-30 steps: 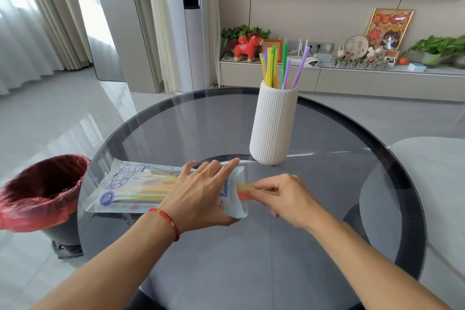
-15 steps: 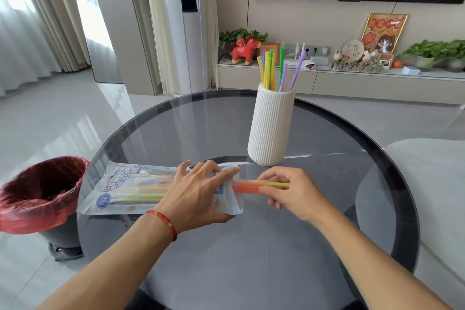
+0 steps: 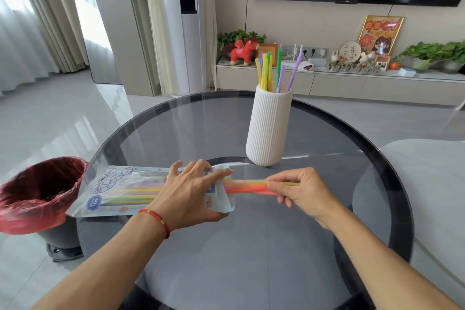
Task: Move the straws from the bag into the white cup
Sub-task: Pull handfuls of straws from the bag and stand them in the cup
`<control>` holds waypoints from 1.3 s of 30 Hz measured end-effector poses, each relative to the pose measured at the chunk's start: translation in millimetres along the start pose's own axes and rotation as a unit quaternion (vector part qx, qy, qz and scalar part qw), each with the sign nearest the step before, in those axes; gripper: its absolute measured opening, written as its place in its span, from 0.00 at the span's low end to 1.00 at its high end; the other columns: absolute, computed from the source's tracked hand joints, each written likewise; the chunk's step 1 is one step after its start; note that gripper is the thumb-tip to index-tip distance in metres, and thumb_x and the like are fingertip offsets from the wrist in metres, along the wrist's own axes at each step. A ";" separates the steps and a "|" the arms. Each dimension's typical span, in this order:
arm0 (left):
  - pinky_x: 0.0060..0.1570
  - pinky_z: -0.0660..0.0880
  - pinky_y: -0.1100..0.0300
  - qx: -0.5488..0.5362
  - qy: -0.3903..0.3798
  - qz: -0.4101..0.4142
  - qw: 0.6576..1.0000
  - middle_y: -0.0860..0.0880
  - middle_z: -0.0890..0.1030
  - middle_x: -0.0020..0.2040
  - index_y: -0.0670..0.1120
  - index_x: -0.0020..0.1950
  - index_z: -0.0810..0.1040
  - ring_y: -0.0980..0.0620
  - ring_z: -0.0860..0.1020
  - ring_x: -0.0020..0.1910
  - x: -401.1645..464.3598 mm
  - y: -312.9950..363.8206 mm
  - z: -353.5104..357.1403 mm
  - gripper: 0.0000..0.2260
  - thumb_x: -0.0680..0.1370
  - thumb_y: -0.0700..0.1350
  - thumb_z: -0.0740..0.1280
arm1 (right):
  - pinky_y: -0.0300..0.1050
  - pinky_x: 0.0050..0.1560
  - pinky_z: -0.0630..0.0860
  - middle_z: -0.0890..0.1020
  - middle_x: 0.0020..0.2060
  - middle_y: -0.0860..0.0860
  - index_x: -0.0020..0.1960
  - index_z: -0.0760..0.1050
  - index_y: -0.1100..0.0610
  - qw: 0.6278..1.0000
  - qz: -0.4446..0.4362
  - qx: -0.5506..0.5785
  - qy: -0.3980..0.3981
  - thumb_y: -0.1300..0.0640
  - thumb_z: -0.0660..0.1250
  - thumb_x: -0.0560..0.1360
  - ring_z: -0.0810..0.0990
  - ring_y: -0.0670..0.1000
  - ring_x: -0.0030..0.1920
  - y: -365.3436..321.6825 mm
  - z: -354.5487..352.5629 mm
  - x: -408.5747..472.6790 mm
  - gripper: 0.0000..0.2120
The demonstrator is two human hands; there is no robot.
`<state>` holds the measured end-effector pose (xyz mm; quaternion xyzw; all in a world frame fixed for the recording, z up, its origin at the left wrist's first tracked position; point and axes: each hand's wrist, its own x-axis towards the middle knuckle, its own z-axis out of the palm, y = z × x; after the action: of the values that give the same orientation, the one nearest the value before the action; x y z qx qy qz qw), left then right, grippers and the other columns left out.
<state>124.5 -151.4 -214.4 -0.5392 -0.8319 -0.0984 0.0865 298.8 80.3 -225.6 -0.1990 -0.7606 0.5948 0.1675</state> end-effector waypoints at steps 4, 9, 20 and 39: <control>0.68 0.66 0.35 -0.001 -0.011 0.005 1.000 0.51 0.73 0.62 0.66 0.74 0.66 0.48 0.75 0.60 2.0 0.7 1.9 0.37 0.66 0.74 0.63 | 0.38 0.33 0.77 0.86 0.33 0.52 0.52 0.88 0.56 1.000 0.025 0.010 -0.008 0.62 0.78 0.75 0.78 0.47 0.29 3.0 -21.4 -11.7 0.07; 0.68 0.66 0.36 -0.002 -0.005 0.021 1.000 0.51 0.73 0.61 0.66 0.74 0.67 0.49 0.75 0.59 2.6 11.1 2.3 0.36 0.67 0.74 0.63 | 0.40 0.33 0.77 0.89 0.41 0.52 0.57 0.86 0.51 0.999 0.022 -0.002 -0.023 0.54 0.82 0.72 0.80 0.48 0.30 4.6 -2.3 -14.2 0.15; 0.66 0.68 0.37 0.005 0.021 0.044 0.999 0.50 0.74 0.60 0.65 0.74 0.68 0.48 0.76 0.58 0.1 17.8 5.1 0.36 0.67 0.74 0.63 | 0.40 0.21 0.67 0.85 0.31 0.63 0.49 0.89 0.52 1.000 -0.006 -0.003 0.028 0.55 0.79 0.75 0.75 0.58 0.27 10.2 34.1 -5.8 0.04; 0.74 0.57 0.32 -0.004 -0.022 0.009 1.000 0.51 0.71 0.68 0.62 0.79 0.57 0.47 0.74 0.67 0.8 6.5 10.1 0.45 0.66 0.79 0.59 | 0.38 0.26 0.73 0.86 0.34 0.55 0.49 0.90 0.54 0.996 0.057 0.018 0.070 0.53 0.80 0.68 0.77 0.48 0.29 25.2 -88.4 -47.3 0.11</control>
<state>129.7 -145.5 -223.6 -0.5488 -0.8284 -0.0893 0.0673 385.8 136.0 -230.0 -0.2801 -0.7233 0.6021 0.1892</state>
